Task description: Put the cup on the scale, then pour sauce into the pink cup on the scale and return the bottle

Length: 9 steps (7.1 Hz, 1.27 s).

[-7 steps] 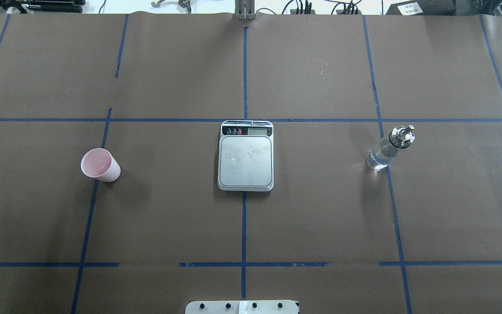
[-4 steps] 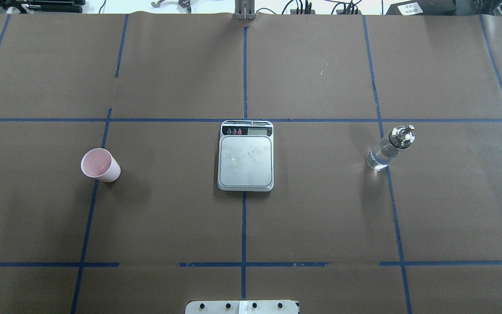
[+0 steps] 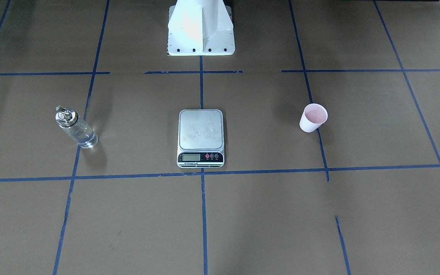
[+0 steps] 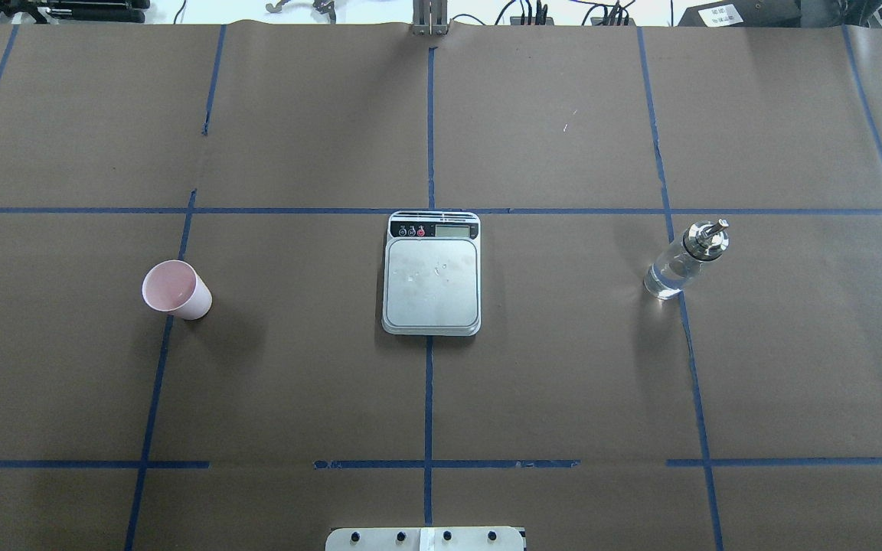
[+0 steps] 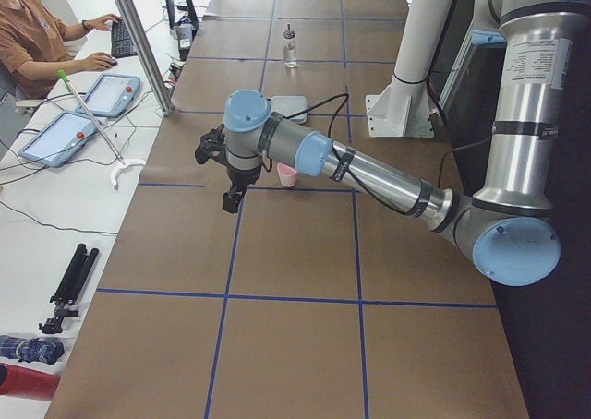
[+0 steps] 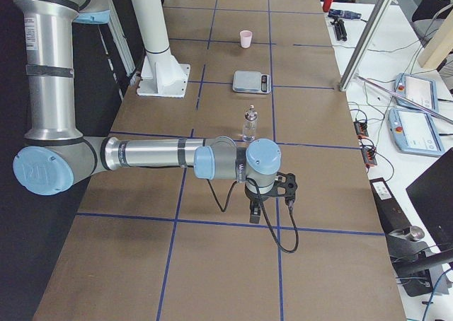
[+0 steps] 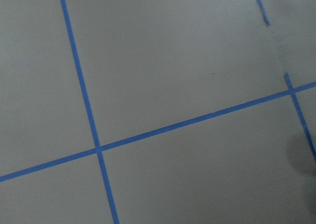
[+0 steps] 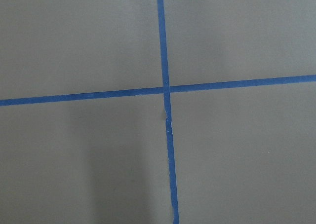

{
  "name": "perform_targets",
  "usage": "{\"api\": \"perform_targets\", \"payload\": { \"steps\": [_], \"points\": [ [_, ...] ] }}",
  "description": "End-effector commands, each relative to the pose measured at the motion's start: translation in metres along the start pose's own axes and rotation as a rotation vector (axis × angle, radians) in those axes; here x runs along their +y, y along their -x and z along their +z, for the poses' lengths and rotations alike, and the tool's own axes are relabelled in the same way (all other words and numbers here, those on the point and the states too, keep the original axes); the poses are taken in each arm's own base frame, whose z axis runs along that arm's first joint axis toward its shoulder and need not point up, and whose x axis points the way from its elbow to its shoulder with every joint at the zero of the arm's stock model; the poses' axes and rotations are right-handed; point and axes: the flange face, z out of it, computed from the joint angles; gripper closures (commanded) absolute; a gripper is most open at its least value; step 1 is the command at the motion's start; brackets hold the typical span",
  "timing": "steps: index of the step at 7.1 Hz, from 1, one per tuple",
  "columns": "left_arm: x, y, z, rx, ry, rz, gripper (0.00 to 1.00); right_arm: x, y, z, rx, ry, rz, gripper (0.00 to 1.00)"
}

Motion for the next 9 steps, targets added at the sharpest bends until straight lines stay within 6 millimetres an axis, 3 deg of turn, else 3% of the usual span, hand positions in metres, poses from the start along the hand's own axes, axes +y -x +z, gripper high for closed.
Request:
{"api": "perform_targets", "payload": {
  "steps": [1, 2, 6, 8, 9],
  "points": [
    [-0.01, -0.075, 0.026, 0.001, 0.034, -0.101, 0.0, -0.001, 0.001, -0.001, 0.002, -0.002, -0.001, 0.0],
    [-0.009, -0.119, 0.04, -0.02, 0.044, -0.206, 0.0, 0.0, -0.002, 0.002, 0.004, 0.003, 0.005, 0.0],
    [0.005, -0.206, 0.114, 0.022, 0.072, -0.462, 0.0, 0.004, -0.007, 0.006, 0.005, 0.012, 0.01, 0.0],
    [0.008, -0.211, 0.156, 0.031, 0.051, -0.491, 0.0, 0.004, -0.011, 0.01, 0.007, -0.031, -0.026, 0.0],
    [0.014, -0.224, 0.181, 0.026, 0.055, -0.517, 0.0, 0.001, -0.008, 0.008, 0.006, -0.036, -0.005, 0.0]
  ]
}}
